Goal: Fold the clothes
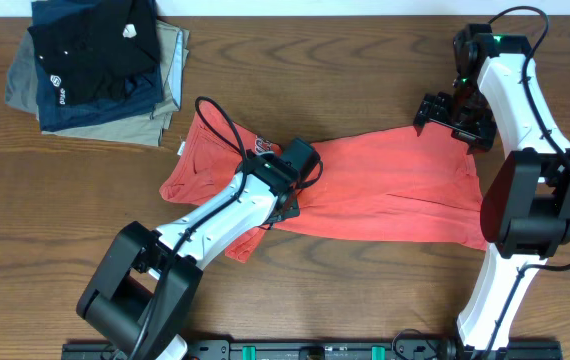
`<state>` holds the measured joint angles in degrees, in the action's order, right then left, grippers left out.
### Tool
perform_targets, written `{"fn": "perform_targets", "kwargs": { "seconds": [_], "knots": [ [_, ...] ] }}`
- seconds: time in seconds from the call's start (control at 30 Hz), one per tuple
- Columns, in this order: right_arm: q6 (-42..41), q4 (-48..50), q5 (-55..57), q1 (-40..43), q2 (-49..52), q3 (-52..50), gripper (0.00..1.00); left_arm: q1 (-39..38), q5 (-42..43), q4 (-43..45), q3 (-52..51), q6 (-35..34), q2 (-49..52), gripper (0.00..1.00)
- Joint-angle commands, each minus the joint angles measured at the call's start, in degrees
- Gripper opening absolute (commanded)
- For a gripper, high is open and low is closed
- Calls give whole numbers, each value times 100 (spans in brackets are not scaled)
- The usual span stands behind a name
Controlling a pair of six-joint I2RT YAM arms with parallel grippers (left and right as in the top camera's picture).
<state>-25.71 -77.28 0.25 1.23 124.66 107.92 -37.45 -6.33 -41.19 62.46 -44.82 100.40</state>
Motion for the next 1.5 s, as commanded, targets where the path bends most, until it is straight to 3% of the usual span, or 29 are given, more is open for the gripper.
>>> {"fn": "perform_targets", "kwargs": {
  "seconds": [0.0,0.7,1.07,1.23,1.47],
  "knots": [
    [-103,-4,83,-13,-142,17,99,2,-61,-83,48,20,-24,6],
    [-105,-17,-114,-13,-142,17,99,2,-284,-1215,50,20,-2861,6],
    [302,-487,-844,-13,-142,17,99,26,-1338,-1980,133,15,-5268,6],
    [-232,-798,-627,-9,-225,17,98,26,-1829,-2168,133,0,-6214,6],
    [-765,-1390,50,-52,-861,-20,99,26,-2269,-2527,133,-31,-6763,6]
  ]
}}
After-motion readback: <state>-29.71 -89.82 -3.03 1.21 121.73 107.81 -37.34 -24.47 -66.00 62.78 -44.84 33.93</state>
